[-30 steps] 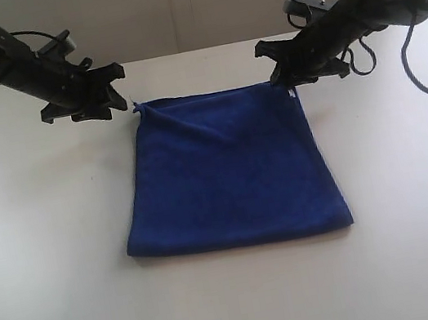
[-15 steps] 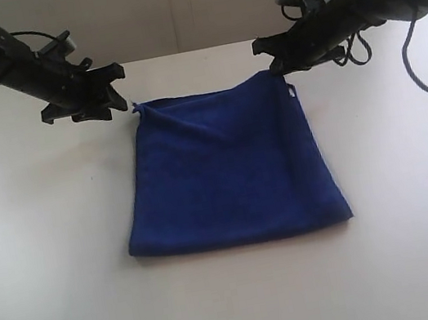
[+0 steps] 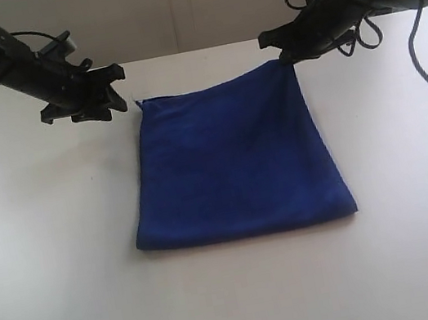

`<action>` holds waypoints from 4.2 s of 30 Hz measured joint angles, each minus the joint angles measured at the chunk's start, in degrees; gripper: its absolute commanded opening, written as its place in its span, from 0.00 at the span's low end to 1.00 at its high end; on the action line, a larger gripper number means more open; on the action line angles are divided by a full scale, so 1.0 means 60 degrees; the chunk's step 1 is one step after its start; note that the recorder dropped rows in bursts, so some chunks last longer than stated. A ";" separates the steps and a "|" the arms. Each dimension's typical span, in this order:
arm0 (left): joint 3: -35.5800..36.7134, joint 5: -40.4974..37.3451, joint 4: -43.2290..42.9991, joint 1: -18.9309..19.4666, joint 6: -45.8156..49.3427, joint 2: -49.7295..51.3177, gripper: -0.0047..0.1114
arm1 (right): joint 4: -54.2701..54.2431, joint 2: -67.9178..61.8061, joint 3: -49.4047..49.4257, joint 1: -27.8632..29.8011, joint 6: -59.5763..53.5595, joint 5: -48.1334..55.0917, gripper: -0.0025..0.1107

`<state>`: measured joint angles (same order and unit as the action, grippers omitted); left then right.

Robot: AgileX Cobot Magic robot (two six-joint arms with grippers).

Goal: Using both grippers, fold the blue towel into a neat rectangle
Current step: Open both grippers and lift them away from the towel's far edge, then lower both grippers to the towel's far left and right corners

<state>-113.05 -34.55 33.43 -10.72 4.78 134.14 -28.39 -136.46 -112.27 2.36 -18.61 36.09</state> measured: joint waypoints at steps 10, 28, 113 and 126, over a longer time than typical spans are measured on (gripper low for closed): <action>0.0000 -0.0038 0.0000 0.0000 0.0000 0.0000 0.42 | 0.0634 -0.0021 -0.0017 0.0000 0.0663 0.0019 0.03; 0.0000 -0.0155 -0.0339 0.0020 0.0018 0.0000 0.41 | 0.2418 -0.0082 -0.0016 0.0000 0.1627 0.0342 0.29; 0.2211 -0.1047 -0.1466 -0.1296 0.1852 -0.0833 0.04 | 0.2623 0.2491 0.4722 -0.0880 0.1514 0.0563 0.02; 0.2211 -0.1047 -0.1485 -0.1296 0.1731 -0.0873 0.04 | 0.2623 0.2491 0.4722 -0.0880 0.1514 0.0509 0.02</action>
<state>-99.78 -40.83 24.52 -18.50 15.16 128.90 -12.66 -121.51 -83.94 -2.92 -9.52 39.14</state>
